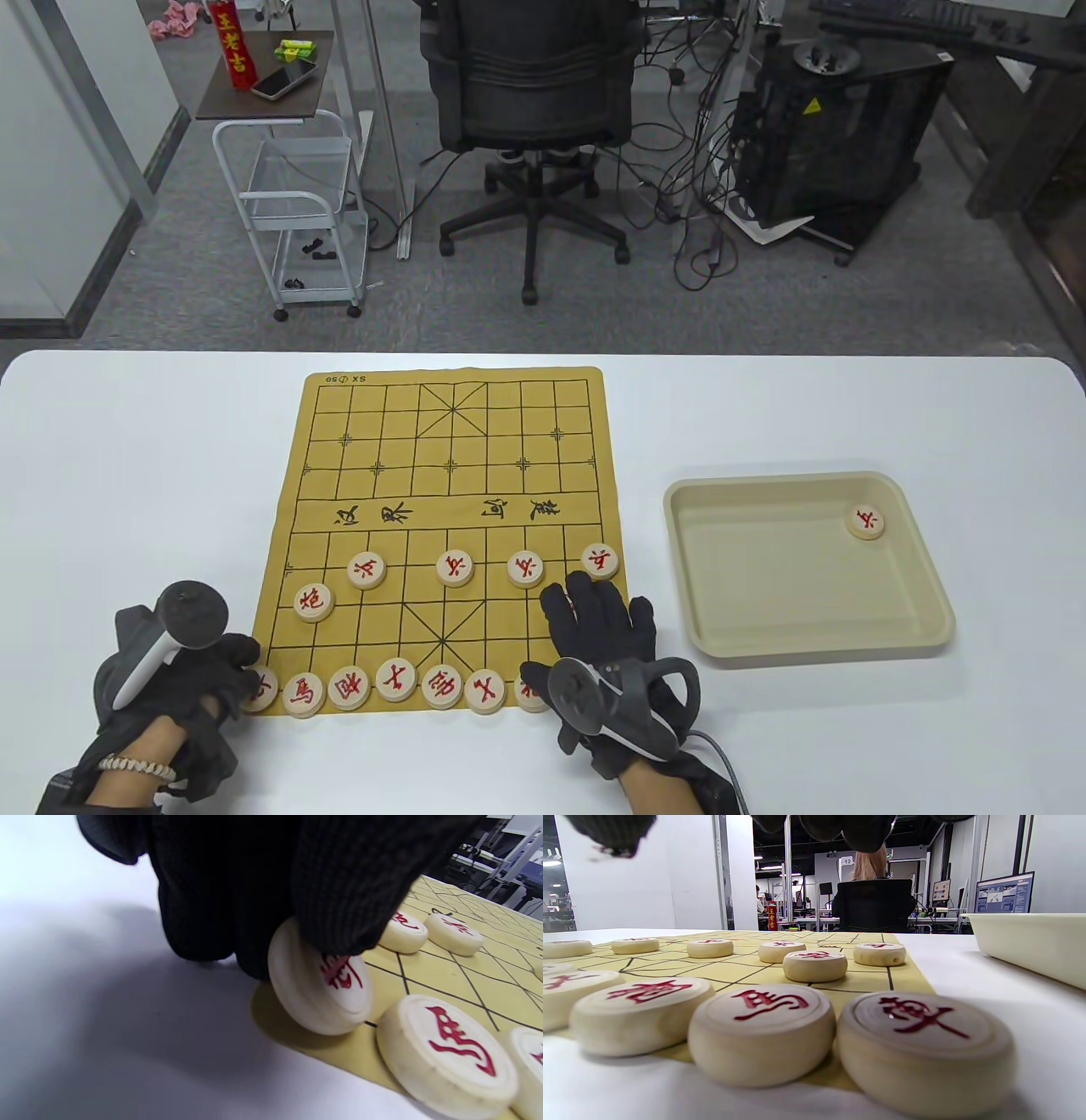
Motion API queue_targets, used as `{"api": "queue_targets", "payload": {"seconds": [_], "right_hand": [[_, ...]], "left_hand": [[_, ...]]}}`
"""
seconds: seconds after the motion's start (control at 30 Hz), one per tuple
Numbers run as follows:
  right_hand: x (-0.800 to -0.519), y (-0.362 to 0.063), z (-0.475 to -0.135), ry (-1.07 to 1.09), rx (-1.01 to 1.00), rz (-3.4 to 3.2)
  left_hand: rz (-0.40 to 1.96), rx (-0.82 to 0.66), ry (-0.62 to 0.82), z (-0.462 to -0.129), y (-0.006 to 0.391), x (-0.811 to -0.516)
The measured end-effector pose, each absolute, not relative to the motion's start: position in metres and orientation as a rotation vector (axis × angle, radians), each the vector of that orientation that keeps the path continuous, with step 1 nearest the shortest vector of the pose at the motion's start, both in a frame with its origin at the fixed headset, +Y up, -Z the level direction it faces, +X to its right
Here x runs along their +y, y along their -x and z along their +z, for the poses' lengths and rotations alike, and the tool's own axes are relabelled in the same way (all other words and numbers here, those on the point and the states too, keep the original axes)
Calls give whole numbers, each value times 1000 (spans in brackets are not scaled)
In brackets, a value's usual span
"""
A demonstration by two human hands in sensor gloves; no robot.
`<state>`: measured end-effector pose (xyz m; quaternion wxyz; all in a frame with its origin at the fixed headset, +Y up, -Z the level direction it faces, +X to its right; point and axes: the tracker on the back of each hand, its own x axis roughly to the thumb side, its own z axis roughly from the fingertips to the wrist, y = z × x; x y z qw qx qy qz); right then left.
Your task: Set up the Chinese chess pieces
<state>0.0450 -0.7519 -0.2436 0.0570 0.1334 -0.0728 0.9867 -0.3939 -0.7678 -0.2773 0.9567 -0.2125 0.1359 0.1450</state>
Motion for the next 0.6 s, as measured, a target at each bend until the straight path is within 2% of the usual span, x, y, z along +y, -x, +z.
{"api": "queue_targets", "payload": {"seconds": [0.17,0.4,0.6], "right_hand": [[-752,-45,-244,-399,-224,2991],[-751,-46,-243,-397,-224,2993],[-752,-46,-243,-396,-229,2993]], "left_hand": [[266,286,408,-276,393,-770],[76,281,368,-275,382,-770],[101,277,359,-272,381,-769]]}}
